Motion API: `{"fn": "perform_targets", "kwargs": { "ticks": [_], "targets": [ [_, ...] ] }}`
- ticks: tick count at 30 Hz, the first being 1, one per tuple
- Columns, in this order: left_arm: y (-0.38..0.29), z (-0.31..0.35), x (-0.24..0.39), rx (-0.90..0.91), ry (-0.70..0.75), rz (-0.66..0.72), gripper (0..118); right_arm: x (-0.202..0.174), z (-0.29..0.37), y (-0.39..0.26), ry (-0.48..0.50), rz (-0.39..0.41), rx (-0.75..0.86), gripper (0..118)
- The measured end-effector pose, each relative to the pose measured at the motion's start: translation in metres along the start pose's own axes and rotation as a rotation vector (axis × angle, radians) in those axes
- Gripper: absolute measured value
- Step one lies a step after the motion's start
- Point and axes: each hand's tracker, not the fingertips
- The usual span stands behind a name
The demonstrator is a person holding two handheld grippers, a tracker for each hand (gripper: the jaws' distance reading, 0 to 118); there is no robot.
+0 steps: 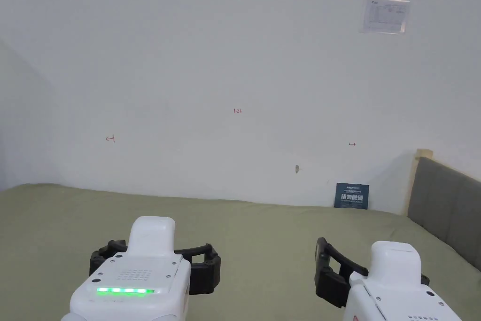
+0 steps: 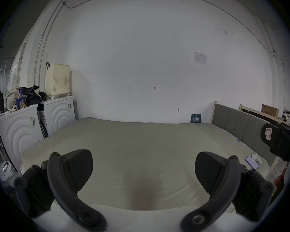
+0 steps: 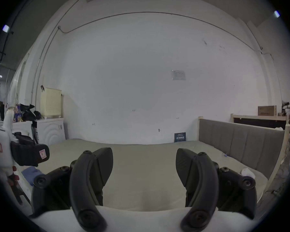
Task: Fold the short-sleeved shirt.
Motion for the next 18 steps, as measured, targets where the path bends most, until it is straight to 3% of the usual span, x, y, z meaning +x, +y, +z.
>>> {"fn": "perform_targets", "kwargs": {
  "ticks": [7,11,18],
  "targets": [
    [0.000,-0.001,0.002,-0.003,-0.007,0.001,118,0.001,-0.004,0.007,-0.043,-0.014,-0.049,82],
    [-0.001,-0.003,0.001,-0.011,-0.011,0.011,118,0.005,-0.005,0.007,-0.021,-0.039,-0.050,82],
    [0.000,-0.008,0.001,-0.013,-0.008,0.014,118,0.005,-0.012,0.006,-0.092,-0.067,-0.099,81]
  ]
}}
